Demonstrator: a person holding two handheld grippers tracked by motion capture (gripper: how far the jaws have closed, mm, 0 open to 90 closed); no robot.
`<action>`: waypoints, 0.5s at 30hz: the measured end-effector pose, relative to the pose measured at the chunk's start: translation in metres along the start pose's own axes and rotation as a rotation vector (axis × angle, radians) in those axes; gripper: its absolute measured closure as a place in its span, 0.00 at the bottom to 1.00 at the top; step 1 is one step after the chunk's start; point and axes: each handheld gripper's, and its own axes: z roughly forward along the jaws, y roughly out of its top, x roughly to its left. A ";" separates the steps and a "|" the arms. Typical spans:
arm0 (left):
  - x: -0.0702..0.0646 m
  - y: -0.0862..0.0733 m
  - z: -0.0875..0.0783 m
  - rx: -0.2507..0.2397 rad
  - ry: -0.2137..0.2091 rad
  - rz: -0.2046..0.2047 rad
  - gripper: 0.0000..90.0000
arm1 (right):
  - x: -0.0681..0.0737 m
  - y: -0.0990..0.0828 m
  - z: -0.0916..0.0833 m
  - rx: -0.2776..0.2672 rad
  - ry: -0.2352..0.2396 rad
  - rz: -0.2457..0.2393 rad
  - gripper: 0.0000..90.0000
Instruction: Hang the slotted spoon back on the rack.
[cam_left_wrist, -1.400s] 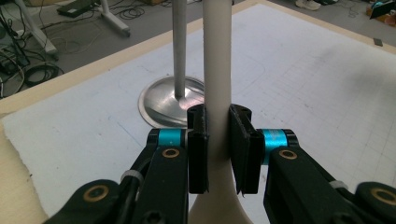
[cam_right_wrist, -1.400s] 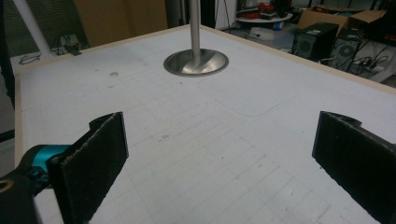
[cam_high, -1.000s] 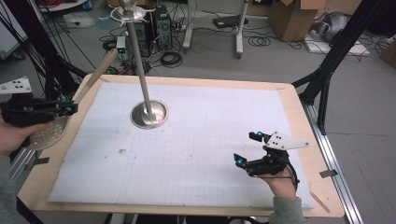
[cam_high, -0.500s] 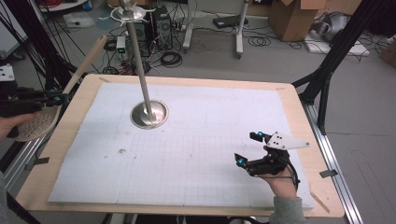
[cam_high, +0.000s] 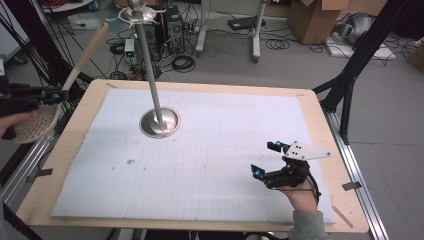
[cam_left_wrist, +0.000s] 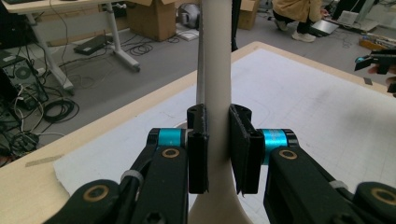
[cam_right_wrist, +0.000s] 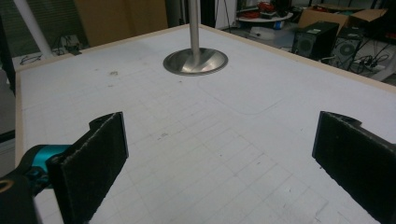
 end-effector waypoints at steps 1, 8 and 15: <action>0.000 0.001 0.000 -0.001 -0.001 -0.001 0.87 | 0.000 0.000 0.000 0.002 -0.001 0.006 0.03; 0.002 0.005 0.002 -0.020 -0.001 -0.011 0.87 | -0.001 0.000 -0.001 0.001 0.000 0.007 0.03; 0.004 0.005 0.007 -0.035 0.009 -0.020 0.87 | -0.001 0.000 -0.001 -0.006 -0.001 0.005 0.03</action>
